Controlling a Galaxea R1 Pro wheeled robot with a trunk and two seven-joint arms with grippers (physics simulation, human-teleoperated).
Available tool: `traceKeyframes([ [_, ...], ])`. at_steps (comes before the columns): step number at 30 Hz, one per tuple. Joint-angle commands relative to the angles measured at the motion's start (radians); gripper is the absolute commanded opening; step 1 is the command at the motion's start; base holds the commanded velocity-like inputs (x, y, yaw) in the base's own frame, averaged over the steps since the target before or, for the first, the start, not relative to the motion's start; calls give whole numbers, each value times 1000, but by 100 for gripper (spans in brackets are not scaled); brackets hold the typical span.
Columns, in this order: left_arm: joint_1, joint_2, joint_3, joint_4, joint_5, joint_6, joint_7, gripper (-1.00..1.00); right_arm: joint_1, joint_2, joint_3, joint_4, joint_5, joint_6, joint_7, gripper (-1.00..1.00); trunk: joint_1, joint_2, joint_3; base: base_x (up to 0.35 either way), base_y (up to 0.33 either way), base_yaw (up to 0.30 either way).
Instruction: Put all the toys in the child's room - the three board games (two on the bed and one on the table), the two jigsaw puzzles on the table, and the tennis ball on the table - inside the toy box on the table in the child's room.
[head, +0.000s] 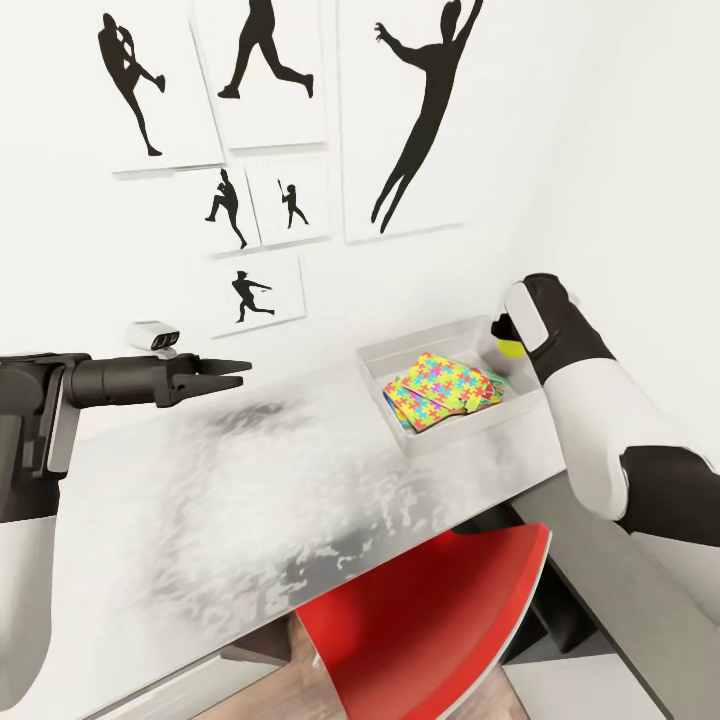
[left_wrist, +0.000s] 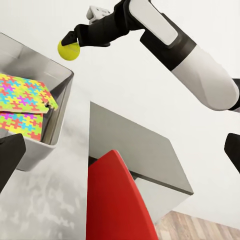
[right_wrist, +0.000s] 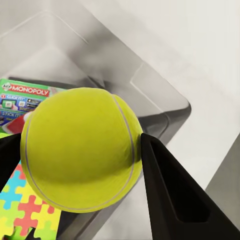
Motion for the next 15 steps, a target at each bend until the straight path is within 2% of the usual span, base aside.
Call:
traceKeyframes([
  [1,-1,0,0,0,-1,11,-4,100,-1,-1,1,0,-13,0,-11,-100,0,-2,-2,0,0,0],
  [7,-1,0,0,0,-1,11,-4,100,-1,-3,-2,6,-12,-2,-12,-100,0,-2,-2,0,0,0],
  [11,-1,0,0,0,-1,11,-4,100,-1,-15,0,13,-11,-5,-13,-100,0,-2,-2,0,0,0],
  [15,-1,0,0,0,-1,11,-4,100,-1,-20,2,34,-11,-46,-13,-100,0,-2,-2,0,0,0],
])
